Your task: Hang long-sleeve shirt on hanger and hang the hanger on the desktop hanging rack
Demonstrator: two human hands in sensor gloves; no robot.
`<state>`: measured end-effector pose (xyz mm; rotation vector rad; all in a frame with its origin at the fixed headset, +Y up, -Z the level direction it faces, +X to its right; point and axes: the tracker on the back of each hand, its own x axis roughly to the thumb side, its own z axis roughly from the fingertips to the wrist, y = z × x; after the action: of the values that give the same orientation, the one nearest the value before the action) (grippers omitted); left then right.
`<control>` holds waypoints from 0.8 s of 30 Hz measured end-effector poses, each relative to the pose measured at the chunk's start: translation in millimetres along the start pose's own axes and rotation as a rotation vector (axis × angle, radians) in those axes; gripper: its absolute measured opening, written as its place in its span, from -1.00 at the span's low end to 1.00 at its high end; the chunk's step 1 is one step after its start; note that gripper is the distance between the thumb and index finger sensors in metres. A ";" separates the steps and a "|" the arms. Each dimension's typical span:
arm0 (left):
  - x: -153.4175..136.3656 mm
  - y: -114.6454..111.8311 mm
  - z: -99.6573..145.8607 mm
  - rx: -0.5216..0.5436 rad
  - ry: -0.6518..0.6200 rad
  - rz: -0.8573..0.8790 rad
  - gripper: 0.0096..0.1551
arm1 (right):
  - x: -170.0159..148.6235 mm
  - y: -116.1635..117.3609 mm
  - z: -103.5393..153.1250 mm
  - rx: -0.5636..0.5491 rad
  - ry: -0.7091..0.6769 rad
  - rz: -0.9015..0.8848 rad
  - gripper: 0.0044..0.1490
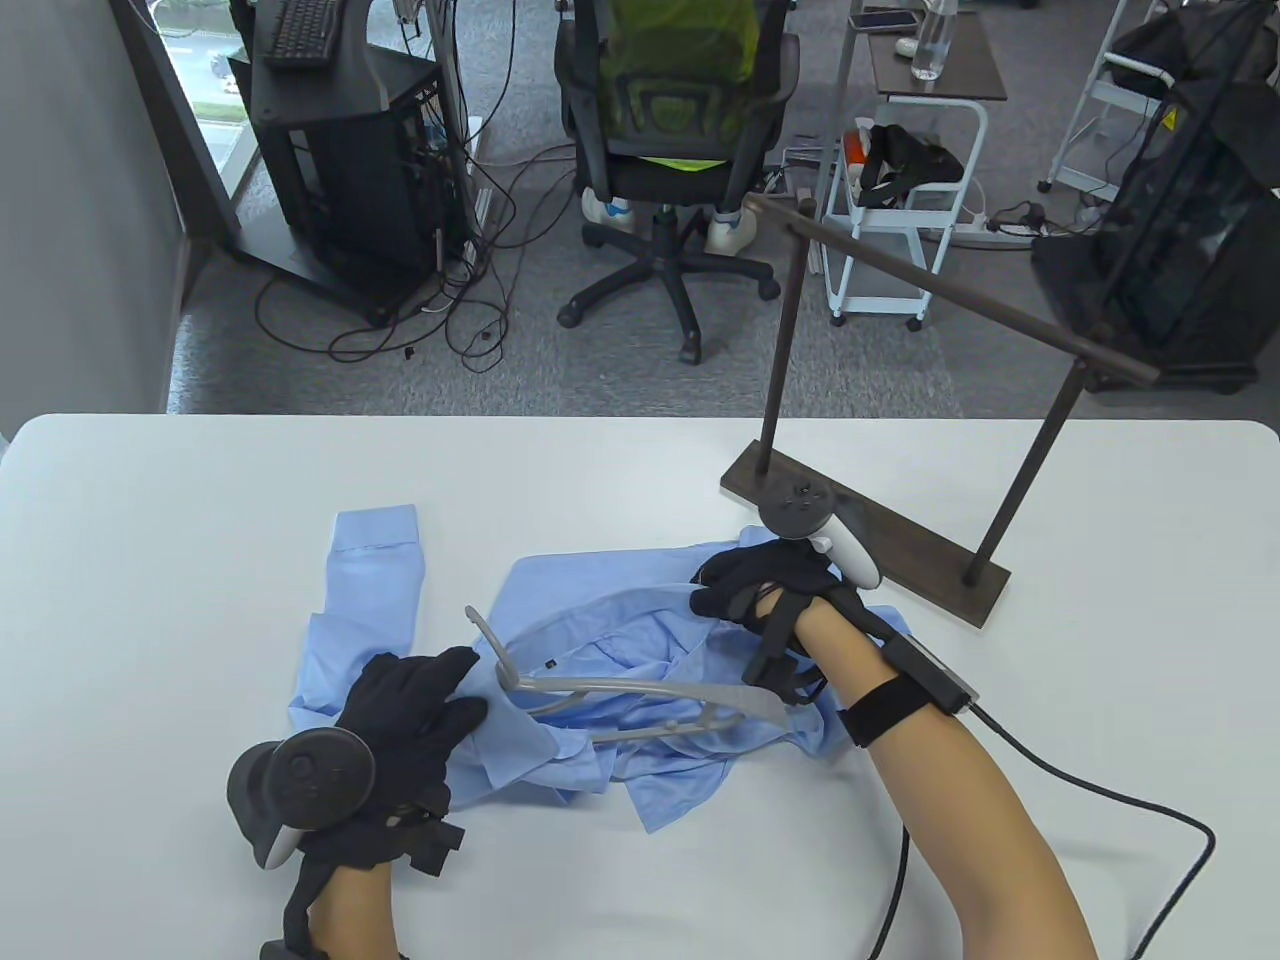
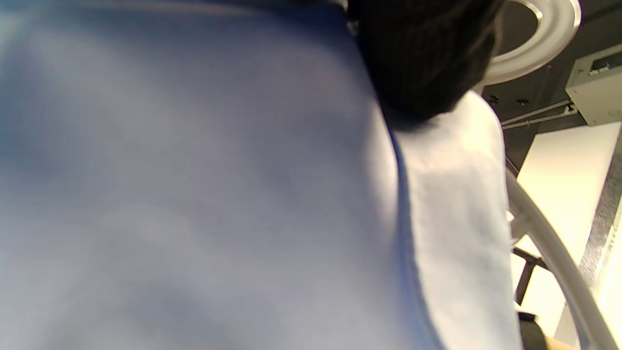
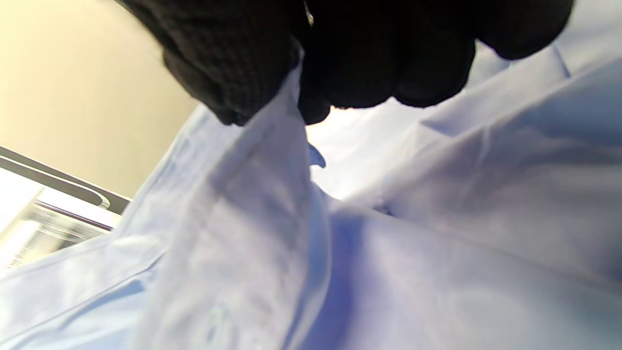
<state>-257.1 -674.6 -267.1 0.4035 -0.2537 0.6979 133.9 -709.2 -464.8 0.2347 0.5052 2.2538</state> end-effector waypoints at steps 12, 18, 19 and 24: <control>2.9 -3.3 3.3 0.094 0.033 -0.110 -0.34 | -1.2 -33.3 104.1 -0.360 -0.198 -0.037 -0.48; 29.8 -20.5 3.7 0.203 -0.013 -0.343 -0.29 | 25.7 -8.3 158.8 -0.567 -0.288 0.071 -0.47; 34.3 -25.3 3.3 0.215 -0.012 -0.325 -0.29 | 33.7 1.3 167.9 -0.587 -0.320 0.126 -0.46; 44.9 -44.5 1.9 0.183 -0.017 -0.270 -0.28 | 60.7 54.0 189.4 -0.611 -0.405 0.295 -0.45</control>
<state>-194.4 -680.7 -261.6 0.6065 -0.1472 0.4533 118.6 -643.0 -270.2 0.4534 -0.4569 2.4342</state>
